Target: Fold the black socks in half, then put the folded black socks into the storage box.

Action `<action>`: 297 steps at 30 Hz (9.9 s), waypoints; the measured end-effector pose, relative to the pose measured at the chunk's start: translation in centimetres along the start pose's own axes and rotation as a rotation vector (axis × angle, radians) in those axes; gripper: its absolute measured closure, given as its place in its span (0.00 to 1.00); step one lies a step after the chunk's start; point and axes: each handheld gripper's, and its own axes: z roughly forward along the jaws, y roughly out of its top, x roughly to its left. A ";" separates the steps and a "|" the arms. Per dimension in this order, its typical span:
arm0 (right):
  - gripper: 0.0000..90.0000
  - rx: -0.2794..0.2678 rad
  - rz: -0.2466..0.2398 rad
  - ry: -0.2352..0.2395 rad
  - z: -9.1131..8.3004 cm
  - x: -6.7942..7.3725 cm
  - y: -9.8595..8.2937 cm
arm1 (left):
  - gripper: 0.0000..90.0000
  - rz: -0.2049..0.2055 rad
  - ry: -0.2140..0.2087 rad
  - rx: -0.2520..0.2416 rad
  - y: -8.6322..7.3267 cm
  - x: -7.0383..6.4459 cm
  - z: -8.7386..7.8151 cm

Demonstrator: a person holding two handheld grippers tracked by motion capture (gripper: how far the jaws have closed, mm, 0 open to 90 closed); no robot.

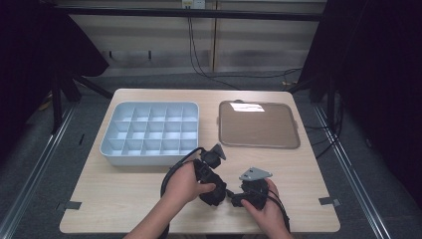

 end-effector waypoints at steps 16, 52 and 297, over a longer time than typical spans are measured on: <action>0.20 -0.002 0.003 0.002 0.0 0.0 0.0 | 0.41 -0.110 0.031 -0.019 -1.0 3.8 0.9; 0.16 0.026 -0.014 -0.050 -1.6 -2.8 -1.3 | 0.51 -0.014 0.021 -0.049 -0.5 2.1 3.9; 0.13 -0.003 0.060 -0.039 -2.0 -4.0 -2.4 | 1.00 -0.265 0.266 -0.061 5.5 12.2 -9.2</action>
